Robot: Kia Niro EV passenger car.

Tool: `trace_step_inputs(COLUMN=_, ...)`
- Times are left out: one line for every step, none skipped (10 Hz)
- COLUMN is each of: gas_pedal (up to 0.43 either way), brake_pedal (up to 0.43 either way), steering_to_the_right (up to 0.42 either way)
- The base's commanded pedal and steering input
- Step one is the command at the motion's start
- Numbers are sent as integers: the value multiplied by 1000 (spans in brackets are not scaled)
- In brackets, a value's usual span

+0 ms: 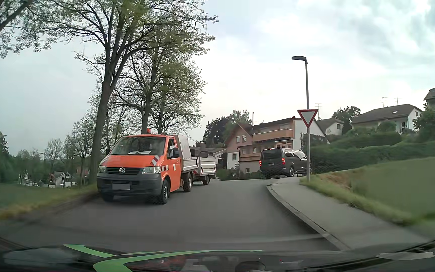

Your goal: Follow the waypoints while adhering to traffic rules and regulations

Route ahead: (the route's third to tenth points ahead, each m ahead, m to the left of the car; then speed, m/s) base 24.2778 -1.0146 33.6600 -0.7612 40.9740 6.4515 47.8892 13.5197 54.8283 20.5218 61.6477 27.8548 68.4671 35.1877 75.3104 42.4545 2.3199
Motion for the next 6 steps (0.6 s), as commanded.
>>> trace_step_inputs(gas_pedal=59, brake_pedal=0, steering_to_the_right=-16)
trace_step_inputs(gas_pedal=47, brake_pedal=0, steering_to_the_right=-16)
trace_step_inputs(gas_pedal=39, brake_pedal=0, steering_to_the_right=-16)
trace_step_inputs(gas_pedal=39, brake_pedal=0, steering_to_the_right=-16)
trace_step_inputs(gas_pedal=39, brake_pedal=0, steering_to_the_right=-16)
trace_step_inputs(gas_pedal=39, brake_pedal=0, steering_to_the_right=-16)
